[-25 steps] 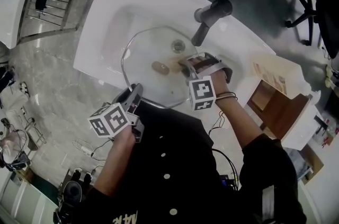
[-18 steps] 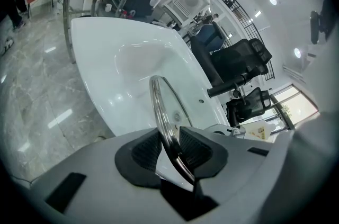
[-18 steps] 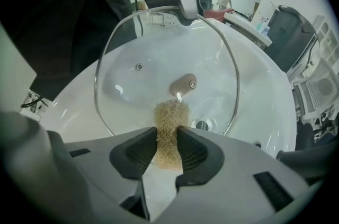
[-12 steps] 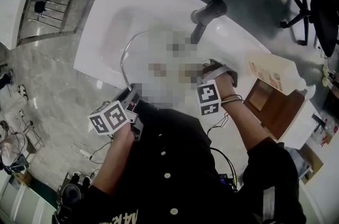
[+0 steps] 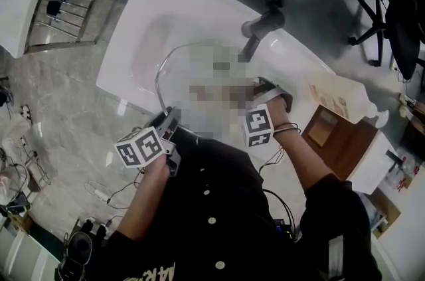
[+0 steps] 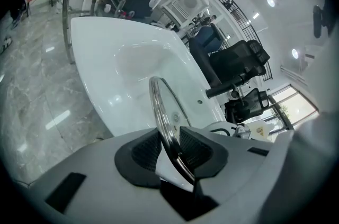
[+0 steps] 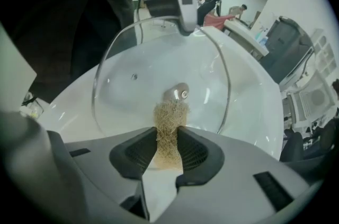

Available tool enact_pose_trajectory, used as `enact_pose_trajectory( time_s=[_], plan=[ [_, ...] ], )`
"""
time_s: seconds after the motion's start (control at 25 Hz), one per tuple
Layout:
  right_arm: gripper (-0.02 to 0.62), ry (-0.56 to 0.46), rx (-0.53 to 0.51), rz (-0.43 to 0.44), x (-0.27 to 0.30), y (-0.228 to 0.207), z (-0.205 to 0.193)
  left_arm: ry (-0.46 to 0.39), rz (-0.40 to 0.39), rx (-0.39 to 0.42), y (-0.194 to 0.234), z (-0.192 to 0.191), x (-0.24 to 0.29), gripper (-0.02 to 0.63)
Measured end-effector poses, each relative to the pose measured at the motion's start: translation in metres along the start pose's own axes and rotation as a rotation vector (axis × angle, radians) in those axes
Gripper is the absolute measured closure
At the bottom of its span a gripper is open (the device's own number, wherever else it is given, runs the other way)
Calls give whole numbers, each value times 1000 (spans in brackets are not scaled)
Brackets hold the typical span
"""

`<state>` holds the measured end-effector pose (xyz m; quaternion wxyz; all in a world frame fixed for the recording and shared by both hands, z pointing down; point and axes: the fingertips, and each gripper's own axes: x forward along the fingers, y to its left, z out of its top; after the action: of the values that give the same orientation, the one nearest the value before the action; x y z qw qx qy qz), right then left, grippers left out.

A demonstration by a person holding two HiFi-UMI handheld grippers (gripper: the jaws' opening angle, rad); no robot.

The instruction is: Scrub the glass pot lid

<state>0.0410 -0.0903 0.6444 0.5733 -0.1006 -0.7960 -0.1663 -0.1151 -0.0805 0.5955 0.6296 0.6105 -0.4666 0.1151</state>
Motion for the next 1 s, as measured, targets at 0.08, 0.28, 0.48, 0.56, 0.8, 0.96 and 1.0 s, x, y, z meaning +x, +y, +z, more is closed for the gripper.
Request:
enact_pose_trajectory(
  time_s=[0.08,0.28,0.48,0.56,0.8,0.96,1.0],
  plan=[
    [465,-71,34,-65,2,-22,23,-2,-1,4,0,0,1,479],
    [465,-196,-31,-223,13,-84,92,-5,-8,-11,0,0,1,480],
    [465,-247,-67,-247,29,-111,123,14,10,52,-2,-1,1,469],
    [463,-258,-57,-242,33,-112,125,16,12,62,-1,-1,1,468],
    [466,-262,-53,-157,36,-97,116,33,20,77,-1,-2,2,466],
    [466,-235,-102,-92,34,-76,105,42,19,70,2,-3,4,465],
    [466,-232,-110,-78,32,-70,104,42,18,67,3,-3,3,465]
  ],
)
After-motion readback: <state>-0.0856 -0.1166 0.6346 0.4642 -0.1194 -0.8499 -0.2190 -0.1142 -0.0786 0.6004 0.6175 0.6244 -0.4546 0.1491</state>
